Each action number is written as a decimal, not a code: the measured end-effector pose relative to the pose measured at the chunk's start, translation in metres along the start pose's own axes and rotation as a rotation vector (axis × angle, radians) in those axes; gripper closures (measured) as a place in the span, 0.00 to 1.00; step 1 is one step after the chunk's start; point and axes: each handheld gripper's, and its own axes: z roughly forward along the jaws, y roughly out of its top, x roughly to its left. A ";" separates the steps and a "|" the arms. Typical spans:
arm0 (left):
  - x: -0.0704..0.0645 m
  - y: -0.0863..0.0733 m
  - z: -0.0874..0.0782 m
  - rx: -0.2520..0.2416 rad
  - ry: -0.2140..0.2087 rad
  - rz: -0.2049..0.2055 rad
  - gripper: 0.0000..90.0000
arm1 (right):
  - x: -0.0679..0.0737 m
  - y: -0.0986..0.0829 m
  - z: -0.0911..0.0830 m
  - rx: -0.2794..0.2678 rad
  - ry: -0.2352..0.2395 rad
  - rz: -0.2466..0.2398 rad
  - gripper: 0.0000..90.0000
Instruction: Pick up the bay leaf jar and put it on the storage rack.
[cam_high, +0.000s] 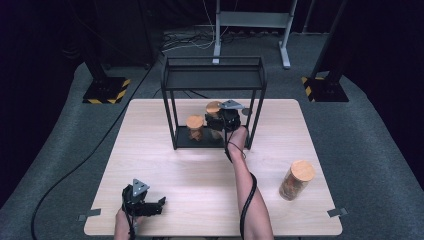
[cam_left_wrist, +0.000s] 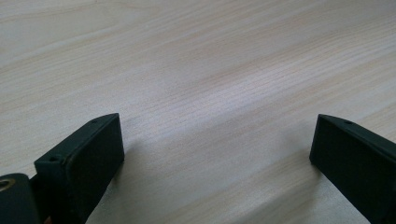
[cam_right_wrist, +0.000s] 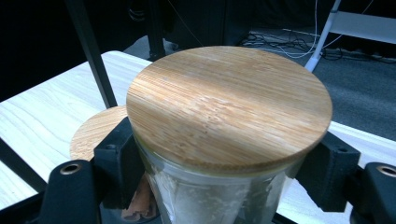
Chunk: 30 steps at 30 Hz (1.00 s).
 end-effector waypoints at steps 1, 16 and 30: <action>0.000 0.000 0.000 0.000 0.000 0.000 0.03 | 0.000 0.000 0.001 0.000 0.000 -0.002 0.28; 0.000 0.000 0.000 -0.001 0.000 0.000 0.03 | 0.001 0.000 0.012 -0.021 -0.004 0.007 0.28; 0.000 0.000 0.000 0.000 -0.001 0.001 0.03 | 0.002 -0.001 0.015 -0.039 0.021 0.003 0.27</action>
